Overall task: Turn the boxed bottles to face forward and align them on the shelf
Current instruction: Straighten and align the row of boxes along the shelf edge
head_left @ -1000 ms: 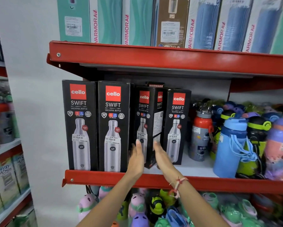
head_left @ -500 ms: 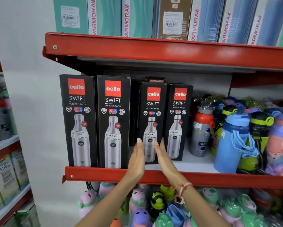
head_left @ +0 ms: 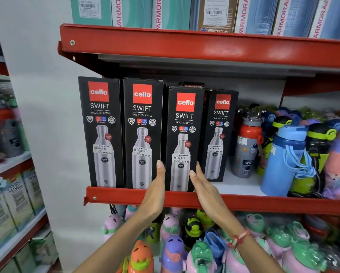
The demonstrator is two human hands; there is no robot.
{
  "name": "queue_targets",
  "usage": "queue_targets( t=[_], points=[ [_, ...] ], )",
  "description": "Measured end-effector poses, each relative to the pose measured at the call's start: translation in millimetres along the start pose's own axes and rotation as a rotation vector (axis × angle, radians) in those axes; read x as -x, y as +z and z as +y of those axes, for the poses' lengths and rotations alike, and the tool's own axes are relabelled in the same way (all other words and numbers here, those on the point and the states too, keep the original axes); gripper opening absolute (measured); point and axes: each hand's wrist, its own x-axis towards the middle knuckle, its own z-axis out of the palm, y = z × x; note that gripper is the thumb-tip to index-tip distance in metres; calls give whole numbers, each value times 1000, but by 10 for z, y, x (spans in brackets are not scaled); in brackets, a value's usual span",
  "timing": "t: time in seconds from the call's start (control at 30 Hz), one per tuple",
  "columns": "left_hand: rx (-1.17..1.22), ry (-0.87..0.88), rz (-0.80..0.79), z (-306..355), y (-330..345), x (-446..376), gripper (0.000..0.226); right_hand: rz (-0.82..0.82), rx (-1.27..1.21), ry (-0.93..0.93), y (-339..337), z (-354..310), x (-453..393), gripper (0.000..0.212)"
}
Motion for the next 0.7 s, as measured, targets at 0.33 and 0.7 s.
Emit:
queue_targets(
  t=[0.33,0.7],
  points=[
    [-108,539,218,316,493,-46,30,418,-118,-114,-451,199,-255,50],
    [-2,37,-12,152,1243,-622,82,142,-95,32,-687,510,-636,66]
  ],
)
